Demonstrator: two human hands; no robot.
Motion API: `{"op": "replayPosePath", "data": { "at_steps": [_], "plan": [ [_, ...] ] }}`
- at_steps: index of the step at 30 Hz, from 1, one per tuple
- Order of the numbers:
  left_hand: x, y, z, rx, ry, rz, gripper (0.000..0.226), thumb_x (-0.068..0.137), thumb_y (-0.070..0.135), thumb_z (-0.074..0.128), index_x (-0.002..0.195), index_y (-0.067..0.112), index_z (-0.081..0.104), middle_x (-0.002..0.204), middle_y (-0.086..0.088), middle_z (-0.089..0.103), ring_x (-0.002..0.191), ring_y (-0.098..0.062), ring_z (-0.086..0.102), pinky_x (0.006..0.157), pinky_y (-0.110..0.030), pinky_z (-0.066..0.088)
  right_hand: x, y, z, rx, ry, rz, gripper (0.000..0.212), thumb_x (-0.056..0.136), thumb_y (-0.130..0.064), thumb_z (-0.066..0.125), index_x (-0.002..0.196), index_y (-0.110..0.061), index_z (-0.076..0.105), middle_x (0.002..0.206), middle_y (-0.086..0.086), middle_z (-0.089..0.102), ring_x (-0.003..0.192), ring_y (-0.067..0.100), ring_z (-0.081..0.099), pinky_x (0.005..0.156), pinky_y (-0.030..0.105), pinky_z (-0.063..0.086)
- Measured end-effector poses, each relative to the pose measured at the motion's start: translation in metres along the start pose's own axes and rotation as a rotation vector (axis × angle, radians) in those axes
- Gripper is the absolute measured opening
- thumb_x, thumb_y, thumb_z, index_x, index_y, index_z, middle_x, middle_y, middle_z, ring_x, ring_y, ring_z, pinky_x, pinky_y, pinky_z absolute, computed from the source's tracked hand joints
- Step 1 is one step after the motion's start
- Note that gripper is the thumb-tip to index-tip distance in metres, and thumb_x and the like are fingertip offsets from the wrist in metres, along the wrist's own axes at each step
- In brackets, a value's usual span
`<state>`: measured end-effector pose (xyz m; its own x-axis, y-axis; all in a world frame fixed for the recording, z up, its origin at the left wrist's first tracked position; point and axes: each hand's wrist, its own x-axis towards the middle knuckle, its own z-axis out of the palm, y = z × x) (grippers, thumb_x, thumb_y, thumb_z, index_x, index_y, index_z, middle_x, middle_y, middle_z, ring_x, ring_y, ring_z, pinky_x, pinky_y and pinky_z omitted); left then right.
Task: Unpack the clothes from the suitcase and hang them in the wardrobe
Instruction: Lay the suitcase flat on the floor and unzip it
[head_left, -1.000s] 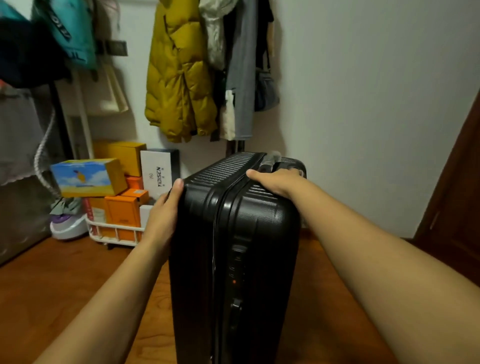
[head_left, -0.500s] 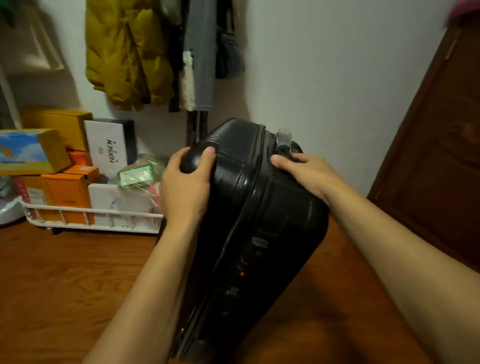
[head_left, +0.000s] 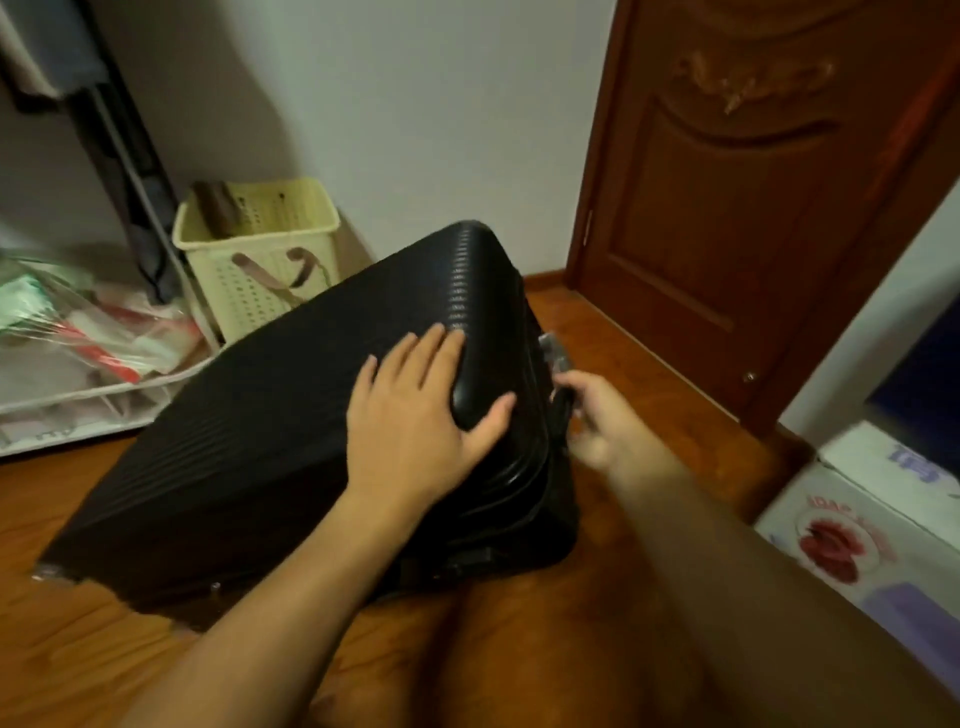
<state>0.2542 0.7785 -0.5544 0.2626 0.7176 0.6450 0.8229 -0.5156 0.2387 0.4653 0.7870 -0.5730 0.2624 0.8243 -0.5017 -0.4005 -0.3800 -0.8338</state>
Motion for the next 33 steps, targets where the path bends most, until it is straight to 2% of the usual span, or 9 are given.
{"op": "replayPosePath", "data": {
  "at_steps": [4,7,11,19,22,26,28,30,33],
  "plan": [
    [-0.056,0.006,0.061,0.086,-0.207,0.149,0.082,0.089,0.077,0.042,0.147,0.020,0.051,0.152,-0.005,0.050,0.143,-0.028,0.042,0.111,-0.057,0.035,0.039,0.065,-0.040,0.116,0.107,0.253,0.029,0.093,-0.031,0.057,0.075,-0.009,0.057,0.047,0.008,0.058,0.037,0.021,0.058,0.044,0.024,0.048],
    [-0.090,-0.003,0.092,0.163,-0.338,0.218,0.085,0.088,0.080,0.040,0.149,0.021,0.048,0.154,-0.007,0.046,0.146,-0.033,0.036,0.112,-0.063,0.029,0.071,0.118,-0.061,0.134,0.136,0.379,0.034,0.083,-0.043,0.065,0.093,-0.010,0.065,0.081,0.007,0.065,0.076,0.021,0.063,0.071,0.032,0.049],
    [-0.143,-0.024,0.120,0.204,-0.514,0.317,0.089,0.087,0.082,0.041,0.151,0.020,0.045,0.158,-0.011,0.040,0.149,-0.037,0.029,0.112,-0.068,0.025,0.103,0.188,-0.078,0.157,0.067,0.539,0.071,0.073,-0.054,0.073,0.125,-0.007,0.060,0.118,0.012,0.063,0.108,0.026,0.060,0.087,0.037,0.050],
    [-0.188,-0.034,0.160,0.239,-0.681,0.392,0.090,0.086,0.080,0.045,0.155,0.021,0.038,0.160,-0.011,0.036,0.151,-0.040,0.022,0.111,-0.072,0.022,0.133,0.242,-0.090,0.099,0.023,0.617,0.073,0.079,-0.077,0.057,0.115,-0.014,0.069,0.101,0.012,0.072,0.095,0.027,0.062,0.088,0.039,0.049],
    [-0.166,-0.013,0.182,0.279,-0.732,0.306,0.094,0.087,0.080,0.041,0.159,0.020,0.027,0.164,-0.010,0.028,0.153,-0.040,0.015,0.114,-0.072,0.013,0.143,0.201,-0.089,0.097,0.044,0.459,0.064,0.089,-0.075,0.045,0.101,-0.017,0.068,0.086,0.007,0.064,0.074,0.022,0.058,0.067,0.031,0.045],
    [-0.113,0.005,0.205,0.038,-0.749,0.133,0.087,0.092,0.070,0.046,0.160,0.021,0.022,0.167,-0.005,0.017,0.155,-0.028,0.006,0.124,-0.054,0.002,0.128,0.135,-0.049,-0.098,0.107,0.055,0.043,0.103,-0.050,0.039,0.097,-0.019,0.067,0.095,0.005,0.070,0.072,0.014,0.067,0.061,0.022,0.048],
    [-0.108,-0.009,0.186,-0.176,-0.570,0.093,0.062,0.097,0.049,0.053,0.149,0.015,0.046,0.157,-0.008,0.039,0.148,-0.026,0.029,0.123,-0.045,0.020,0.121,0.124,-0.020,-0.475,0.188,-0.299,0.036,0.101,-0.040,0.047,0.117,-0.017,0.069,0.117,0.009,0.069,0.102,0.021,0.068,0.081,0.028,0.052],
    [-0.144,-0.050,0.145,-0.240,-0.348,0.010,0.035,0.093,0.030,0.055,0.121,0.013,0.064,0.127,-0.006,0.060,0.122,-0.026,0.053,0.105,-0.041,0.042,0.101,0.138,0.015,-0.925,0.174,-0.697,0.038,0.100,-0.033,0.051,0.131,-0.014,0.063,0.131,0.009,0.062,0.123,0.026,0.055,0.103,0.035,0.043],
    [-0.210,-0.137,0.098,-0.066,-0.506,-0.434,0.023,0.090,0.029,0.051,0.105,0.016,0.064,0.105,-0.006,0.063,0.101,-0.029,0.060,0.087,-0.040,0.050,0.068,0.189,0.065,-1.305,-0.175,-0.977,0.052,0.101,-0.040,0.050,0.147,-0.017,0.047,0.153,0.007,0.042,0.144,0.026,0.031,0.121,0.039,0.022]
  ]
}}
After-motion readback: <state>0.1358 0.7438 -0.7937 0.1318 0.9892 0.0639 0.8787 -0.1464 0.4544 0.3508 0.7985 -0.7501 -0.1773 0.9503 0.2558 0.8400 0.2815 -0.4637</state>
